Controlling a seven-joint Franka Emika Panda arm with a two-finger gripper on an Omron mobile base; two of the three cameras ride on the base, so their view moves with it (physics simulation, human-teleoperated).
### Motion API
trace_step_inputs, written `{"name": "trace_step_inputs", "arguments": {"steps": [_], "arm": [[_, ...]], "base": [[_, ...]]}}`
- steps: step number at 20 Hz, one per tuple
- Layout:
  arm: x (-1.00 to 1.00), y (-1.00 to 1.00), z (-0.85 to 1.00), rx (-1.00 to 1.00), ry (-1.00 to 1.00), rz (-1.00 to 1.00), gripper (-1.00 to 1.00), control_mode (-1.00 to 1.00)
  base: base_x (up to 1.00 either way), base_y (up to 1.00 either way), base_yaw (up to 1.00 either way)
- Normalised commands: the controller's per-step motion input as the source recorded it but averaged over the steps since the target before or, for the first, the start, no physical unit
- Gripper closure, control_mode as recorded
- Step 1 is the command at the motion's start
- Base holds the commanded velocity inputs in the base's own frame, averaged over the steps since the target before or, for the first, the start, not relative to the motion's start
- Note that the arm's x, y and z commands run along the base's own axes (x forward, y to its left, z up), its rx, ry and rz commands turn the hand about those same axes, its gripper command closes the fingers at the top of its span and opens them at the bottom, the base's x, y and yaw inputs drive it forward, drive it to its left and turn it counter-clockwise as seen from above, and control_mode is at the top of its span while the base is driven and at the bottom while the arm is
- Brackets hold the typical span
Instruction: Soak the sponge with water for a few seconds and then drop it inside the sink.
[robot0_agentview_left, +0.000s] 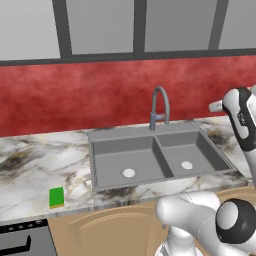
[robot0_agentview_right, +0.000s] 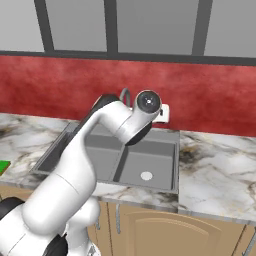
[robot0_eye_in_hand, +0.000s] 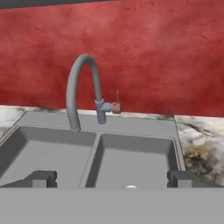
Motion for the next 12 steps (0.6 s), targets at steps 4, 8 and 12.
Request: {"name": "trace_step_inputs", "arguments": {"steps": [4,8,12], "arm": [[0.0,0.1,-0.08,0.0,-0.14,0.0,-1.0,-1.0],[0.19,0.1,-0.14,0.0,-0.13,0.0,-1.0,-1.0],[0.35,0.07,-0.21,0.0,-0.15,0.0,-1.0,-1.0]], "base": [[0.0,0.0,0.0],[0.0,0.0,0.0],[0.0,0.0,0.0]]}}
